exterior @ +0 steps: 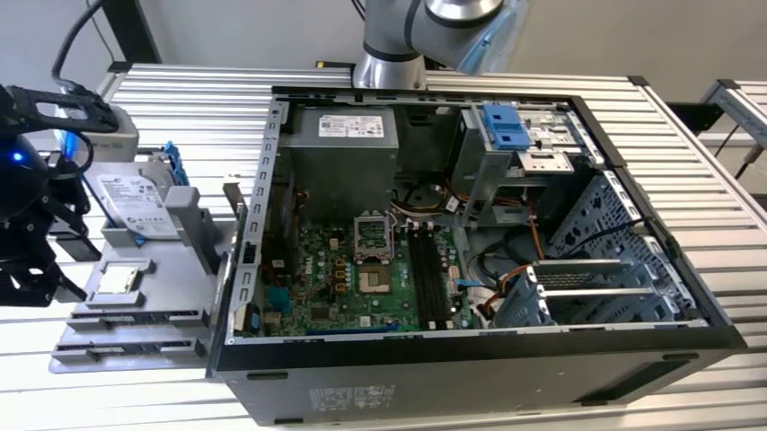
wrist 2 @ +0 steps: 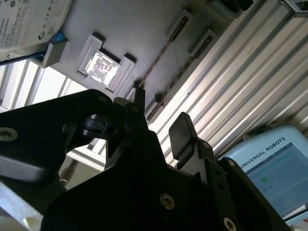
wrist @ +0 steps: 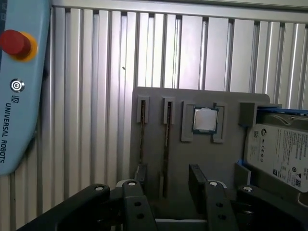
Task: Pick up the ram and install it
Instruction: 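Pick up the ram and move it above insertion slot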
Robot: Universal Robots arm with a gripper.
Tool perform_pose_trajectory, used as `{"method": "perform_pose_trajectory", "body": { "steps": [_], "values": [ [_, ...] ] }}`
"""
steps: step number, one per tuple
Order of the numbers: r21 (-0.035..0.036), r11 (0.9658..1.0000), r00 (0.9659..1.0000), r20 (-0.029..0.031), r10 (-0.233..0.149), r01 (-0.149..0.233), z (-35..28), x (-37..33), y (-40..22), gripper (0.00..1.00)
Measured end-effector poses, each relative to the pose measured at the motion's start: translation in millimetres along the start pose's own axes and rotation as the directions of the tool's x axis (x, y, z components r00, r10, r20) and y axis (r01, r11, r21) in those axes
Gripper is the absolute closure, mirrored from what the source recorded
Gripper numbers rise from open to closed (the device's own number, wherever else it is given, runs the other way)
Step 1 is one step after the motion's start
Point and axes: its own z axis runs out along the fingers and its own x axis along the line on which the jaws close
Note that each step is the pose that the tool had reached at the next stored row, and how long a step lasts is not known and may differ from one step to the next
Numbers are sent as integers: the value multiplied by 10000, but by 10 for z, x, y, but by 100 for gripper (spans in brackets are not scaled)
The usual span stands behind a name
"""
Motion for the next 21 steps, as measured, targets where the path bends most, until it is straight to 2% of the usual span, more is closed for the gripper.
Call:
{"method": "perform_pose_trajectory", "body": {
  "steps": [5,11,18,21],
  "values": [
    [3,10000,10000,0,-9,9,54,3,-11,0],
    [2,10000,10000,4,-11,11,163,17,-37,0],
    [2,10000,10000,5,-11,11,256,197,-32,0],
    [3,10000,10000,5,-11,11,274,235,-31,0]
  ]
}}
